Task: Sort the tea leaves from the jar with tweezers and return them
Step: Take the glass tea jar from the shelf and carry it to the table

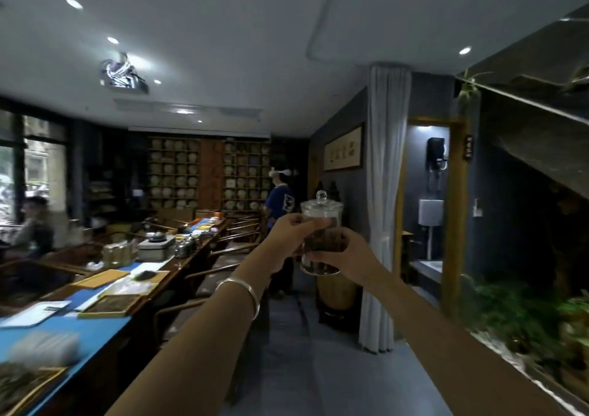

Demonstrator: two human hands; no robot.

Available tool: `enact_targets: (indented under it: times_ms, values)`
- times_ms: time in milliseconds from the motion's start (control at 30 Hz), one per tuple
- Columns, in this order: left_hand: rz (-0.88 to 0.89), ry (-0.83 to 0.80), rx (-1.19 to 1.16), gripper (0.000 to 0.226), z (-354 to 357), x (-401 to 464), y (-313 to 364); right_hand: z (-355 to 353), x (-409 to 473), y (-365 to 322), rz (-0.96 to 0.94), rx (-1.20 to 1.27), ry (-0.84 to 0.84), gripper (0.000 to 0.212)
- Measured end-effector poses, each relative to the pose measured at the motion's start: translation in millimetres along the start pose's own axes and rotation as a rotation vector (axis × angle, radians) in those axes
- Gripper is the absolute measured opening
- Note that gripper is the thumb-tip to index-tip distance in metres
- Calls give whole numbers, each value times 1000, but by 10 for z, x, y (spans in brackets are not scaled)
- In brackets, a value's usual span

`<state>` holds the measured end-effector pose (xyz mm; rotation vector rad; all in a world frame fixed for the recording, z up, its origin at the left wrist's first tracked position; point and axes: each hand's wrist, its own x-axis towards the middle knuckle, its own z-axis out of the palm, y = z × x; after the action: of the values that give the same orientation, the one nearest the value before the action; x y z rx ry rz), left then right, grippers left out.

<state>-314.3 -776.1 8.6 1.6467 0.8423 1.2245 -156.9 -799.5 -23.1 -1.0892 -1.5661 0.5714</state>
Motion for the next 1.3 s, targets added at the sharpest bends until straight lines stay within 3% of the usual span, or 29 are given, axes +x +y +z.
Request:
enact_targets:
  times_ms: [67,133,200,333,533,733,867,1100,1300]
  values:
    - [-13,22,22,50,-56,188,-102,59,215,159,-3,35,-33,55]
    - [-14,42,43,61,-102,404,-213,108,445,347,-11,73,-50,54]
    - [-12,62,64,57,-170,650,-344,164,715,538,-18,82,-64,56]
    - [-13,50,98,23,-356,1229,-557,300,1323,854,-33,86,-91,57]
    - [23,80,137,16,-716,2260,-747,476,2434,1167,-67,102,-105,58]
    - [8,99,159,23,-982,3199,-1153,671,3313,1669,-65,146,-135,56]
    - [-7,144,157,30,-1156,3779,-1507,810,3886,2044,-95,165,-188,36]
    - [-2,236,106,49,-1444,4914,-2129,1069,5065,2794,-177,174,-310,32]
    - [-16,335,114,57,-1855,5862,-2522,1449,6257,3328,-193,213,-362,42]
